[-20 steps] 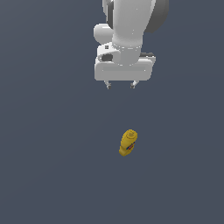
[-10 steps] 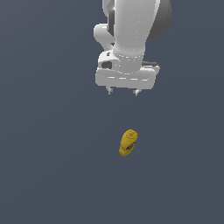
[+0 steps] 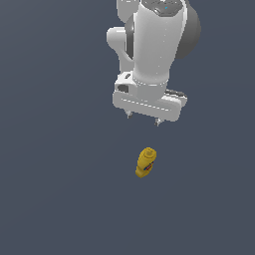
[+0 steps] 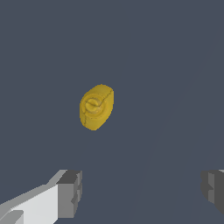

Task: Pick up the object and move it to a goal position.

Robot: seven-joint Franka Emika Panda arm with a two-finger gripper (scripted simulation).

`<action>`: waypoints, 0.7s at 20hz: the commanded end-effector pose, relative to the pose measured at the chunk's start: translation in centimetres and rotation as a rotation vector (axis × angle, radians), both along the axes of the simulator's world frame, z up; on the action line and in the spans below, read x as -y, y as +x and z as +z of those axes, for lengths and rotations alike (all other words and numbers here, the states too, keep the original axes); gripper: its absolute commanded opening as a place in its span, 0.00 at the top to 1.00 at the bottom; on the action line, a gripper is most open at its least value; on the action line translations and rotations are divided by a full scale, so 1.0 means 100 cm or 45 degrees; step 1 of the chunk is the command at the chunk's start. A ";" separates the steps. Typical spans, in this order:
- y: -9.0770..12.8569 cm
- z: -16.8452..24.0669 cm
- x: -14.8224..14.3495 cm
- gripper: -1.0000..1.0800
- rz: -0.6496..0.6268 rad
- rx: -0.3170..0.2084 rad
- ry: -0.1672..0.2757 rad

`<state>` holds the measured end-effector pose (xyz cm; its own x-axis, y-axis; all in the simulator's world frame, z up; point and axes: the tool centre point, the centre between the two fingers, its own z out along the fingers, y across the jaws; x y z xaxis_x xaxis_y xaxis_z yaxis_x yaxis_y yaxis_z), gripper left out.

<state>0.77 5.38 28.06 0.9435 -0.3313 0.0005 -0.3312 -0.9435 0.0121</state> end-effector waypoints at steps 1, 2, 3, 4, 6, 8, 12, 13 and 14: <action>0.010 -0.007 -0.003 0.04 -0.085 0.001 0.005; 0.014 -0.010 -0.004 0.04 -0.119 0.001 0.006; 0.018 -0.013 -0.006 0.04 -0.152 0.002 0.007; 0.022 -0.016 -0.007 0.04 -0.185 0.002 0.009; 0.029 -0.022 -0.010 0.04 -0.251 0.003 0.011; 0.037 -0.028 -0.012 0.04 -0.317 0.003 0.012; 0.049 -0.040 -0.017 0.04 -0.431 0.005 0.014; 0.052 -0.042 -0.018 0.04 -0.455 0.005 0.014; 0.054 -0.045 -0.019 0.04 -0.477 0.005 0.014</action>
<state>5.74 7.13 23.95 0.7765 -0.6301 -0.0020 -0.6301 -0.7765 0.0013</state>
